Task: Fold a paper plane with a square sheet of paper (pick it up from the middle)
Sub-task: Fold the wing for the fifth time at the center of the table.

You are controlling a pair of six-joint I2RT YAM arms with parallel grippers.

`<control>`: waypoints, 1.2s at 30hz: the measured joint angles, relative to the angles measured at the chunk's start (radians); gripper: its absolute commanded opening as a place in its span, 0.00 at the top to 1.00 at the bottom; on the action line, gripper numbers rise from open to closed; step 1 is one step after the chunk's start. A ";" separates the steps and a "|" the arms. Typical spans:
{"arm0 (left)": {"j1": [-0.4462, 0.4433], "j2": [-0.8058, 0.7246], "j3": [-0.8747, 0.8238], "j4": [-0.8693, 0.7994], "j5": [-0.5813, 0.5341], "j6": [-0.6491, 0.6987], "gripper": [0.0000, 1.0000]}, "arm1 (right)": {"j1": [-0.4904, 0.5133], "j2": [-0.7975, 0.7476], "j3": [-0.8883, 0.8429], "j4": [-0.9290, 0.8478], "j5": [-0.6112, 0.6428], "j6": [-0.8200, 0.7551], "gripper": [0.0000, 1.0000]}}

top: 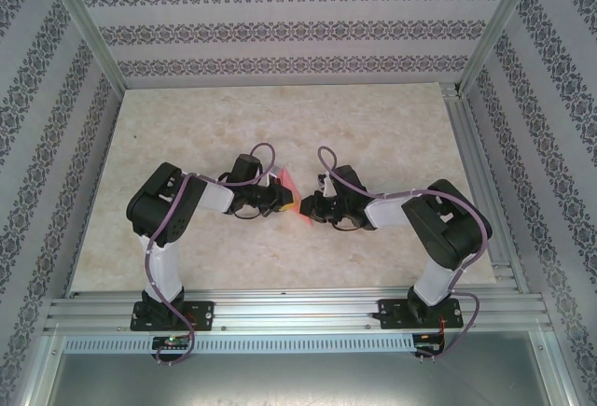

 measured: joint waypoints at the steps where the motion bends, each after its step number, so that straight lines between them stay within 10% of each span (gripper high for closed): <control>1: 0.000 0.000 0.002 -0.003 0.000 0.002 1.00 | -0.003 0.005 -0.006 0.011 -0.005 0.008 0.88; 36: 0.009 0.002 0.018 -0.046 0.008 0.049 1.00 | -0.038 0.023 0.005 -0.032 -0.064 0.034 0.84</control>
